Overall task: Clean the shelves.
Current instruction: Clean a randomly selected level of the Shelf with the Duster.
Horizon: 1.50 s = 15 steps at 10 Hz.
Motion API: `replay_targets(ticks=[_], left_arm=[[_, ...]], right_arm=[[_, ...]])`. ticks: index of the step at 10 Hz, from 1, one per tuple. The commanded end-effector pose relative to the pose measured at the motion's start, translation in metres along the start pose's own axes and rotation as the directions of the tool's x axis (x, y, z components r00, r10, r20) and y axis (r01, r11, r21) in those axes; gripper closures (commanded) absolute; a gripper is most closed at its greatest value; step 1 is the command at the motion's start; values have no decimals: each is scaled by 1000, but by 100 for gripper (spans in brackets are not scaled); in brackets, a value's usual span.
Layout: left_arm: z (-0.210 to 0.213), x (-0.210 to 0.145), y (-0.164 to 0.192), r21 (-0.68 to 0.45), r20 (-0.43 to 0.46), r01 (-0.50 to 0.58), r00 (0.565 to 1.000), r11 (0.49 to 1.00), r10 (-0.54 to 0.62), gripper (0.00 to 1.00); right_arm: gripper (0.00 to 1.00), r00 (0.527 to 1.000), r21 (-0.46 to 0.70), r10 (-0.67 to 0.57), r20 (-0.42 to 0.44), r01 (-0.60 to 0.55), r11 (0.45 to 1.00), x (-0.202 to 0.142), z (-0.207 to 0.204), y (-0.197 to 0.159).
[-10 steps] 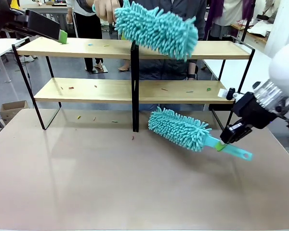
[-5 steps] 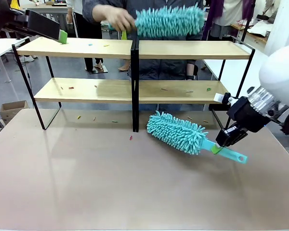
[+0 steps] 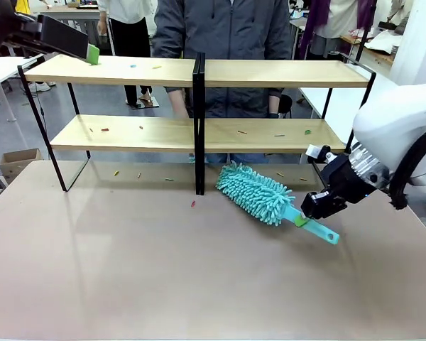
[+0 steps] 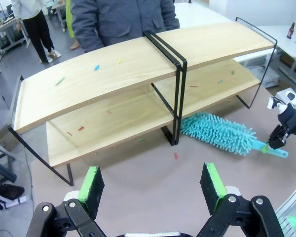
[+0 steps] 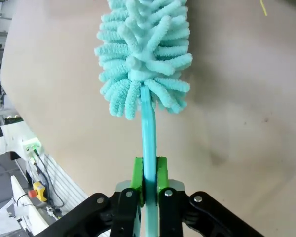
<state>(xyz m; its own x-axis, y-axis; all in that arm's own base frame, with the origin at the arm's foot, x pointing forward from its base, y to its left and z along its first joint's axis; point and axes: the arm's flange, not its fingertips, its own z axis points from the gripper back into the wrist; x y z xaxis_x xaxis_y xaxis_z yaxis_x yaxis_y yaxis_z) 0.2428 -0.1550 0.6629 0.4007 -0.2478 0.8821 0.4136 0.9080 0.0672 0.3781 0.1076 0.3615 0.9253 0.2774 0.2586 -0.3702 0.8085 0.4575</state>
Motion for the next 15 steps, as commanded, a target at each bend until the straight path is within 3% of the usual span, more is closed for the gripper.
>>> replay_targets(ticks=[1,5,9,12,15], left_arm=[[-2,-2,1,-2,5,-2,1000,1000,2,0],[-2,-2,1,-2,5,-2,1000,1000,2,0],[-2,-2,1,-2,5,-2,1000,1000,2,0],[-2,-2,1,-2,5,-2,1000,1000,2,0],[-2,-2,1,-2,5,-2,1000,1000,2,0]], right_arm=[[88,998,-36,30,52,-28,999,8,-17,0],[88,992,-121,42,116,-27,992,20,-30,-7],[88,965,-256,-221,139,250,934,12,-15,-21],[88,899,-272,-379,219,429,861,-4,17,-1],[88,826,-306,-531,191,564,767,-14,26,-3]])
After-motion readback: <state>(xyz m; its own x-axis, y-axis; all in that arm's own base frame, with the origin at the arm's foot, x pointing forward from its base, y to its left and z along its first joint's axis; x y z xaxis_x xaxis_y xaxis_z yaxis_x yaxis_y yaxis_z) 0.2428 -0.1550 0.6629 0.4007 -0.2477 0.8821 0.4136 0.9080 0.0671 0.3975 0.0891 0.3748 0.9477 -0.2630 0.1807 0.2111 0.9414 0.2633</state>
